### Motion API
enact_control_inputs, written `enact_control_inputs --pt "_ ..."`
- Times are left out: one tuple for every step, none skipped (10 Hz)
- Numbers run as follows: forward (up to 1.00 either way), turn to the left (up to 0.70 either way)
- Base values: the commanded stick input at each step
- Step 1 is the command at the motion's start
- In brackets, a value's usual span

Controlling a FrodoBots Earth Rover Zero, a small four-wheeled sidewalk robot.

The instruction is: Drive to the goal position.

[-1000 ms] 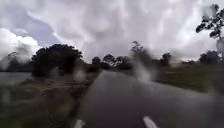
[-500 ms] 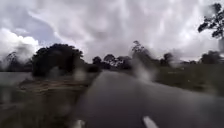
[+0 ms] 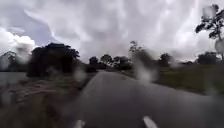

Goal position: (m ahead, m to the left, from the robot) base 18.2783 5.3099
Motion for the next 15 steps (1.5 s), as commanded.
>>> enact_control_inputs --pt "0.70 0.00" --pt "0.70 0.00" --pt "0.70 0.00" --pt "0.70 0.00" --pt "0.70 0.00" --pt "0.70 0.00" --pt "0.70 0.00" --pt "0.70 0.00" --pt "0.70 0.00" --pt "0.70 0.00" --pt "0.70 0.00" --pt "0.70 0.00" --pt "0.70 0.00" --pt "0.70 0.00" --pt "0.70 0.00"
